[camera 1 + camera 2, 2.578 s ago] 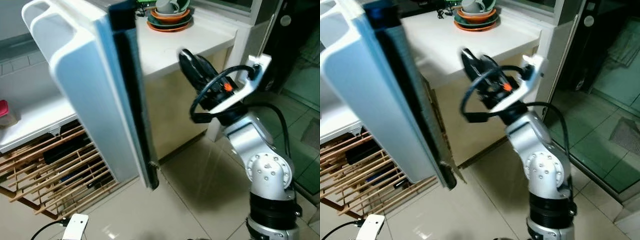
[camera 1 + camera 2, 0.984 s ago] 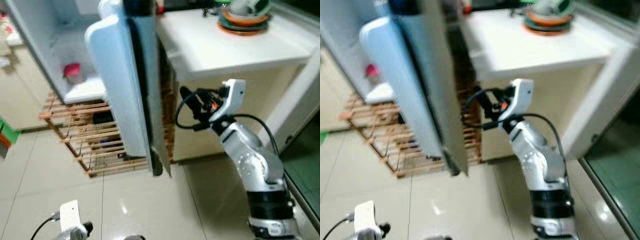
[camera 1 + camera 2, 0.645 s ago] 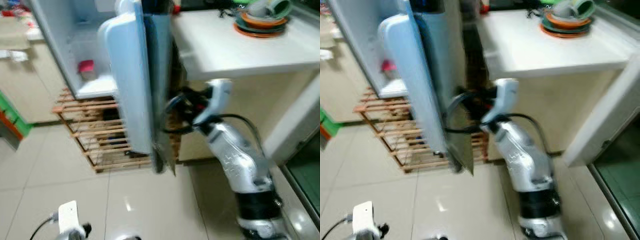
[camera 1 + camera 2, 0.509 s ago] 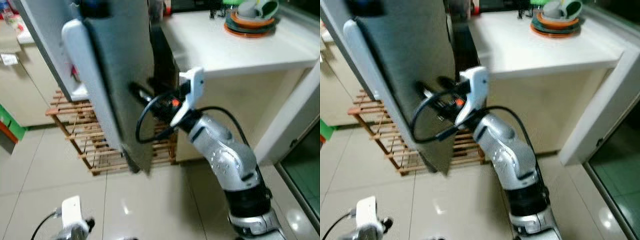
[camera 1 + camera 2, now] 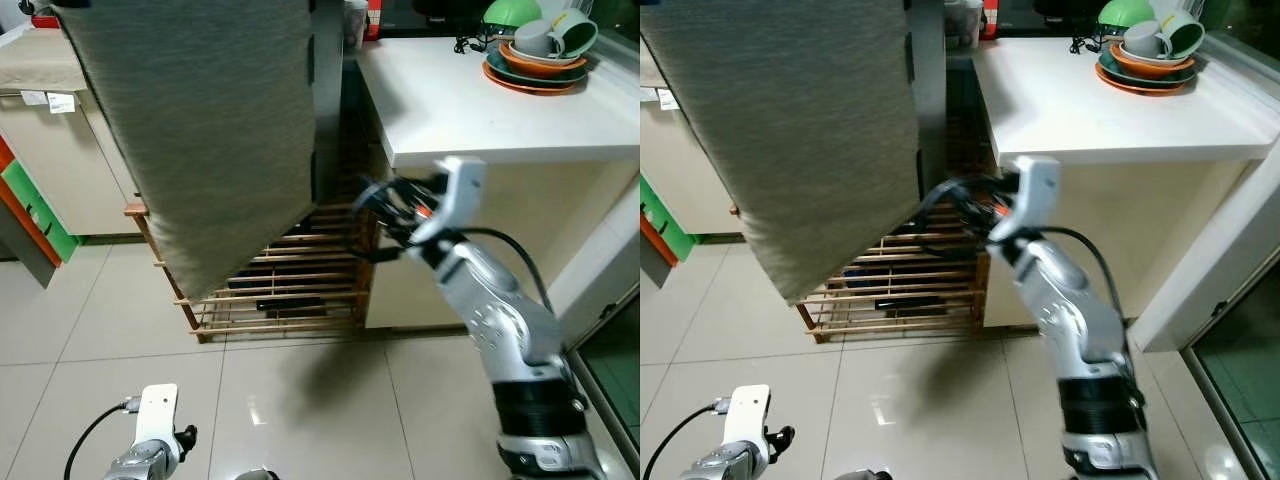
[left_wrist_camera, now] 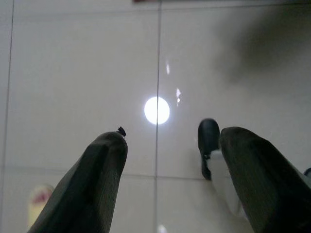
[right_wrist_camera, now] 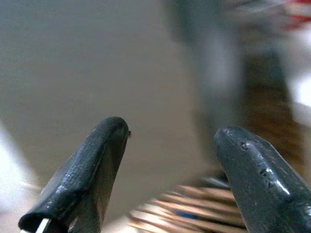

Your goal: Restocking fridge

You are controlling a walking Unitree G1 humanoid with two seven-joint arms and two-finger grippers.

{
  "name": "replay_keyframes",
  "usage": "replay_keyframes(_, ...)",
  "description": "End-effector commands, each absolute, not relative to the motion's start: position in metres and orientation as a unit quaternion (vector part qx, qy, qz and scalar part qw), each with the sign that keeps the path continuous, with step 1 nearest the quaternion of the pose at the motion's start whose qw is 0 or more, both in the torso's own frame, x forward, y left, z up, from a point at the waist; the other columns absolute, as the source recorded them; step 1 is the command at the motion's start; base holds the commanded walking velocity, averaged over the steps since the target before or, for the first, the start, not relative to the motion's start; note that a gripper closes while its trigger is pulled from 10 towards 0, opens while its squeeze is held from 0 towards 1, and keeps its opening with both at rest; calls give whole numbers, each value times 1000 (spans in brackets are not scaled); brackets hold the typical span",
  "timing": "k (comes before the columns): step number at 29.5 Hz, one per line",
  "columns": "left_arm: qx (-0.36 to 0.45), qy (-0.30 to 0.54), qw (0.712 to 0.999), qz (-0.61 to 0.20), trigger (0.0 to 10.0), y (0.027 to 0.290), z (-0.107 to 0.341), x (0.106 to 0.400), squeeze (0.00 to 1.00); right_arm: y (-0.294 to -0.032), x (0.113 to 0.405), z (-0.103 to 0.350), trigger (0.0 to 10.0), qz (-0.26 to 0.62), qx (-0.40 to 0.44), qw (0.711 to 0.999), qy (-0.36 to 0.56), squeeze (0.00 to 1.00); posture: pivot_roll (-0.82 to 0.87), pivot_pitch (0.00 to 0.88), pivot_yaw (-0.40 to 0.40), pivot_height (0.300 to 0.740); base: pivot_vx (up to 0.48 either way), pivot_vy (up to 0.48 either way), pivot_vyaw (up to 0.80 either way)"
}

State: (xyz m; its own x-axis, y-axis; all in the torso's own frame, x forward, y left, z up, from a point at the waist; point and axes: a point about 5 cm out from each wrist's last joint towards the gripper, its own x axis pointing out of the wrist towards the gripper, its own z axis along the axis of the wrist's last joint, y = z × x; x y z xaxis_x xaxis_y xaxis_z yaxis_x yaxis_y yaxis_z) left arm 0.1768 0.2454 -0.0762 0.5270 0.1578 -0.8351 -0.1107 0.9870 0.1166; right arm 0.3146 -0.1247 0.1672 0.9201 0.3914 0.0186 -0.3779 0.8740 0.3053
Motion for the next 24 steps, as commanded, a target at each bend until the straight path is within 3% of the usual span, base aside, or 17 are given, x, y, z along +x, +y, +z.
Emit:
replay_keyframes(1,41,438,897,38,10000,243,-68,191,0,-134,311,161,10000,167,131,977,19,0,-142,0,45,740,0,0,0)
replay_keyframes(4,44,403,914,9,10000,239,-63,199,0,-144,305,147,10000,140,114,983,29,0,-124,0,32,740,0,0,0)
replay_keyframes(5,53,263,962,-47,10000,206,-25,252,0,-145,304,144,10000,132,123,983,31,0,-124,0,32,740,0,0,0)
replay_keyframes(6,49,135,986,-88,10000,175,18,285,0,-147,304,142,10000,120,129,984,28,0,-118,0,29,740,0,0,0)
replay_keyframes(7,36,39,993,-109,10000,153,56,303,0,-147,305,141,10000,110,140,984,26,0,-114,0,29,740,0,0,0)
replay_keyframes(8,36,39,993,-109,10000,153,56,303,0,-147,305,141,10000,110,140,984,26,0,-114,0,29,740,0,0,0)
replay_keyframes(9,25,-19,993,-111,10000,143,82,310,0,-147,305,141,10000,105,144,984,23,0,-114,0,29,740,0,0,0)
replay_keyframes(19,-82,-90,992,-42,10000,146,155,343,0,-139,322,156,10000,108,131,985,-24,0,-115,0,40,740,0,0,0)
replay_keyframes(24,-83,-87,992,-28,10000,143,165,346,0,-139,327,164,10000,109,105,987,-48,0,-127,0,44,740,395,222,0)
